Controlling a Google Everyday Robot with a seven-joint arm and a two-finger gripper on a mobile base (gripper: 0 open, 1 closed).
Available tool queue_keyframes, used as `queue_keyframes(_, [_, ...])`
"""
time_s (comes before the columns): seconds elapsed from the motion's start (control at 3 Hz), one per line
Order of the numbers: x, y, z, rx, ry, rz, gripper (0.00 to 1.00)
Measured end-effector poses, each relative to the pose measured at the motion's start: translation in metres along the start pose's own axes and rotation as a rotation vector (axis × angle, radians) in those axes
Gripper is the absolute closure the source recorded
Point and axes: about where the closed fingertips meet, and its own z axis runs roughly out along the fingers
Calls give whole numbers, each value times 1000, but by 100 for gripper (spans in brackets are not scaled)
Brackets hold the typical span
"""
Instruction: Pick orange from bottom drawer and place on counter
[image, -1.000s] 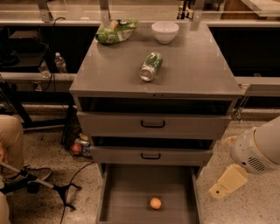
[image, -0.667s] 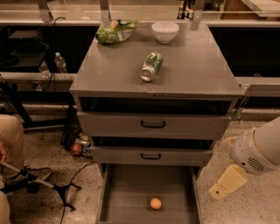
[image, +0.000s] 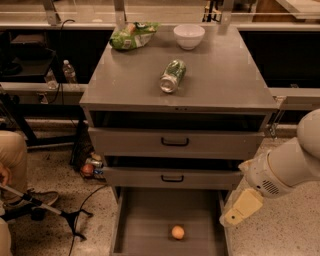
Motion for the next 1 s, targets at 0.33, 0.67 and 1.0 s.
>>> queue_keyframes(0.33, [3, -13, 47, -26, -36, -44, 0])
queue_keyframes(0.67, [8, -27, 83, -29, -125, -87, 0])
queue_keyframes(1.0, [16, -32, 115, -75, -226, -126, 0])
